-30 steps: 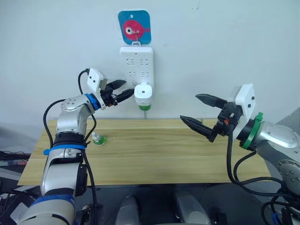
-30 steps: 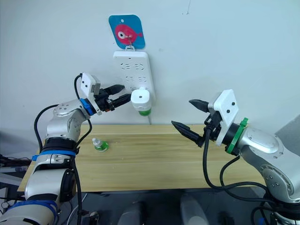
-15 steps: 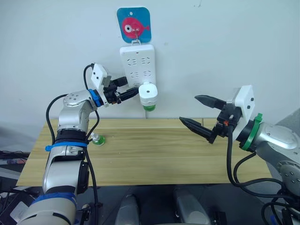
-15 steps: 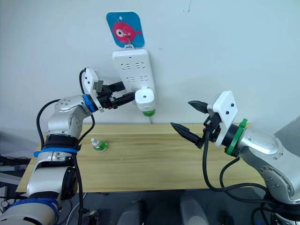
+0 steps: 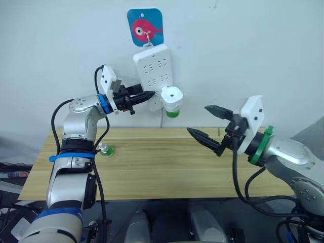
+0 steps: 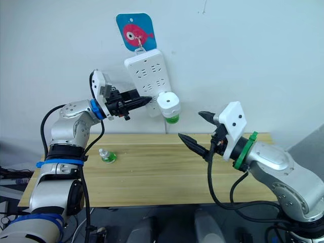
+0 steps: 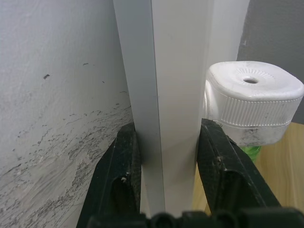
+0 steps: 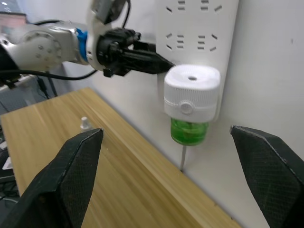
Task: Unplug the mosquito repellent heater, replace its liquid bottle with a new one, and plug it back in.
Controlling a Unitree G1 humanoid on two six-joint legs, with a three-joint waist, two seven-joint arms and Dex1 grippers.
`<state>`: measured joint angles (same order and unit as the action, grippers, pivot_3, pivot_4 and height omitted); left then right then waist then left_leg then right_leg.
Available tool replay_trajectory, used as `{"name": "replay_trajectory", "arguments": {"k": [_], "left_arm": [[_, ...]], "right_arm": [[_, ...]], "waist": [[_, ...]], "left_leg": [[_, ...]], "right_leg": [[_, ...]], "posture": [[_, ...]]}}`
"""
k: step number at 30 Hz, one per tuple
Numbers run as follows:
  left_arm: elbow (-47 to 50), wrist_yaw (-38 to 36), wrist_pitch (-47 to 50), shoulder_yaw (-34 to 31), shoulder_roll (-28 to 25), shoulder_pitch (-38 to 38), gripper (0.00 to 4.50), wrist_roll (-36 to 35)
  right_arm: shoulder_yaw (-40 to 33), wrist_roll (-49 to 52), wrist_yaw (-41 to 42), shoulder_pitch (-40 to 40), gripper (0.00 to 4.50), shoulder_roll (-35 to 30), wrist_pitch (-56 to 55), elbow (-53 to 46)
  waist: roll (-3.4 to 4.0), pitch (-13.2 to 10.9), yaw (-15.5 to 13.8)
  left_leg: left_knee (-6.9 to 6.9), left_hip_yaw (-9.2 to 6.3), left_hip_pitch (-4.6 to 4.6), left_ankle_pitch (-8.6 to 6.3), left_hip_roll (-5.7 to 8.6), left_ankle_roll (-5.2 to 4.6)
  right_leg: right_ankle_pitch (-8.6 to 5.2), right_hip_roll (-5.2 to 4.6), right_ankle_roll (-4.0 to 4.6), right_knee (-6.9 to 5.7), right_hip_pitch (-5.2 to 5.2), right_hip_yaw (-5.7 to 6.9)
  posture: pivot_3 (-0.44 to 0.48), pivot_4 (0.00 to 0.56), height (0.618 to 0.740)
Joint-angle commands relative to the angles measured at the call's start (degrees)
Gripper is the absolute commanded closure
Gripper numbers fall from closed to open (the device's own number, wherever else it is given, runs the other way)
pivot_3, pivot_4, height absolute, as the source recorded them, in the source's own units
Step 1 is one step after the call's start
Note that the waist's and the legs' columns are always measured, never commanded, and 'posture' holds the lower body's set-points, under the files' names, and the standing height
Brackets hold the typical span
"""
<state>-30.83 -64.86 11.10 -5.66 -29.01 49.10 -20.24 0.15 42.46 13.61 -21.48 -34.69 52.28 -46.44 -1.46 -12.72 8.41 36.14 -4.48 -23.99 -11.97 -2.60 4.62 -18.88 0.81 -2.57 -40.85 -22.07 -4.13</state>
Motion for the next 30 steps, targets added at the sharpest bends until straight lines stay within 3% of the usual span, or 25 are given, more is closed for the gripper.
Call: {"name": "replay_trajectory", "arguments": {"k": [1, 6, 11, 27, 30], "left_arm": [[3.51, 0.88, 0.36, -0.30, -0.16, 0.10, 3.18, -0.49], [5.01, 1.12, 0.88, 0.04, 0.19, -0.56, 3.18, -0.39], [5.47, 1.29, 0.98, 0.34, 0.35, -0.65, 3.18, -0.26], [6.54, 1.53, 1.22, 0.28, 0.00, -1.13, 3.18, -0.36], [6.76, 1.74, 1.47, -0.05, 0.00, -1.24, 3.18, -0.68]], "right_arm": [[7.92, -7.98, -8.74, -5.75, 0.00, 4.44, 3.06, -0.52], [15.41, -16.39, -17.10, -10.99, 0.00, 15.33, 5.45, 5.87], [17.21, -22.06, -18.50, -13.65, 0.00, 20.71, 3.69, 10.45], [16.53, -29.62, -13.15, -17.14, 0.00, 29.23, -3.60, 23.33], [16.18, -30.84, -12.95, -17.30, 0.56, 30.01, -4.59, 24.58]], "waist": [[0.00, 0.00, 0.15], [-0.01, 0.01, 0.04], [-0.01, 0.01, -0.06], [-0.01, 0.01, -0.04], [-0.01, 0.01, -0.04]], "left_leg": [[0.00, 0.00, 0.00, 0.00, -0.01, 0.00], [-0.03, -0.06, -0.08, 0.01, 0.00, 0.00], [-0.03, -0.10, -0.29, 0.01, 0.07, 0.01], [-0.03, -0.20, -0.31, 0.01, 0.07, 0.00], [-0.03, -0.20, -0.32, 0.01, 0.07, 0.00]], "right_leg": [[0.00, 0.00, 0.00, -0.01, -0.01, 0.00], [0.04, 0.00, 0.07, -0.01, -0.07, 0.04], [0.16, -0.11, 0.28, 0.02, -0.20, 0.10], [0.17, -0.10, 0.30, -0.01, -0.21, 0.21], [0.17, -0.11, 0.30, -0.01, -0.21, 0.21]], "posture": [[-0.267, 0.200, 0.725], [-0.265, 0.199, 0.725], [-0.246, 0.195, 0.725], [-0.240, 0.190, 0.725], [-0.240, 0.190, 0.725]]}}
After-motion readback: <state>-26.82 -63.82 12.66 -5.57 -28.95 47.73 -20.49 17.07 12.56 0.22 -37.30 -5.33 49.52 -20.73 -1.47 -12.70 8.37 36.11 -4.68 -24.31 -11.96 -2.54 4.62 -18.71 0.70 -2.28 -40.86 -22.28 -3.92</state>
